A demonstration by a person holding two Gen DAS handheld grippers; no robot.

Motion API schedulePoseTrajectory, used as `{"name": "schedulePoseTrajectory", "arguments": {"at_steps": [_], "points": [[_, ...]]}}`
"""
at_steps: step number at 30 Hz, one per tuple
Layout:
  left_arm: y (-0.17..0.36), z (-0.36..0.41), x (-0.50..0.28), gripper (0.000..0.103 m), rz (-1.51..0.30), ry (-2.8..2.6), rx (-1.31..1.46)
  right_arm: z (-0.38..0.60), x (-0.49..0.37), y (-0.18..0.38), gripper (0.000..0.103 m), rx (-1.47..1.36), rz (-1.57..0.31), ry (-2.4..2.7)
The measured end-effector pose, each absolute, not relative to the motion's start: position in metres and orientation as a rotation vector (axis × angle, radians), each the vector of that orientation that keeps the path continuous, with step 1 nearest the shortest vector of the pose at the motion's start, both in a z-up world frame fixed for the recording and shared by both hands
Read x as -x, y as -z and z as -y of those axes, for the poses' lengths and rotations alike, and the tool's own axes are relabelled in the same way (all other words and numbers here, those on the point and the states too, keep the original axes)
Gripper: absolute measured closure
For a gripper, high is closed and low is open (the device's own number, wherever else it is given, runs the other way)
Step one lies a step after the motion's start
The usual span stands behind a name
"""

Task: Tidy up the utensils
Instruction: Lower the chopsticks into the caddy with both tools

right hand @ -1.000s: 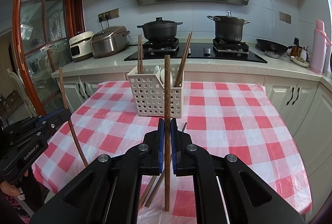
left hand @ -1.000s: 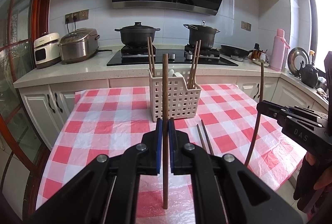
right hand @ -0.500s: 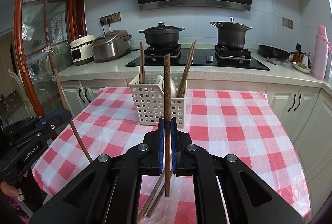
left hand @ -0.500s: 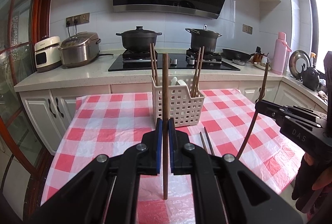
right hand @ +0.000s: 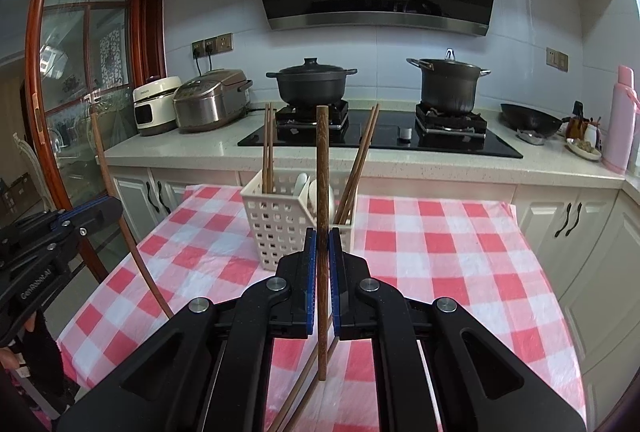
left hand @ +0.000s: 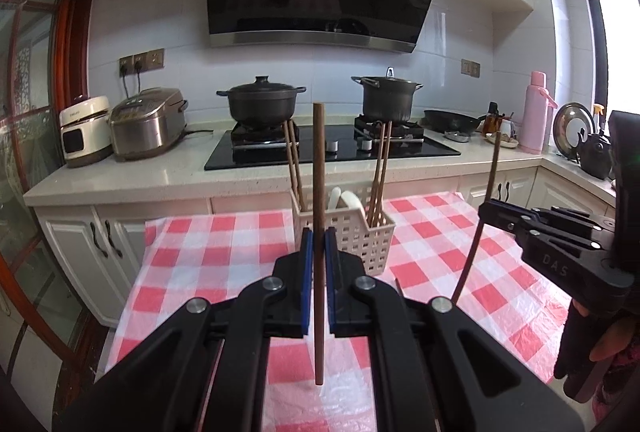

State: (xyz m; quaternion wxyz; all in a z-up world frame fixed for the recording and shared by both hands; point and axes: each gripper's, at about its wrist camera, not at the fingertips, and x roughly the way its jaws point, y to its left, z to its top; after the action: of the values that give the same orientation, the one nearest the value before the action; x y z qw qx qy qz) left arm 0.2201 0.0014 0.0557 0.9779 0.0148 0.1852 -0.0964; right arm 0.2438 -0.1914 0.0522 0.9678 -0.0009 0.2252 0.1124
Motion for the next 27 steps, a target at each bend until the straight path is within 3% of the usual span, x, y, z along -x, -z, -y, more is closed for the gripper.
{"name": "schedulePoseTrajectory", "arguments": {"at_steps": [27], "points": [[-0.181, 0.019, -0.328, 0.097, -0.241, 0.227, -0.038, 0.192, -0.343, -0.123, 0.097, -0.005, -0.348, -0.229]]}}
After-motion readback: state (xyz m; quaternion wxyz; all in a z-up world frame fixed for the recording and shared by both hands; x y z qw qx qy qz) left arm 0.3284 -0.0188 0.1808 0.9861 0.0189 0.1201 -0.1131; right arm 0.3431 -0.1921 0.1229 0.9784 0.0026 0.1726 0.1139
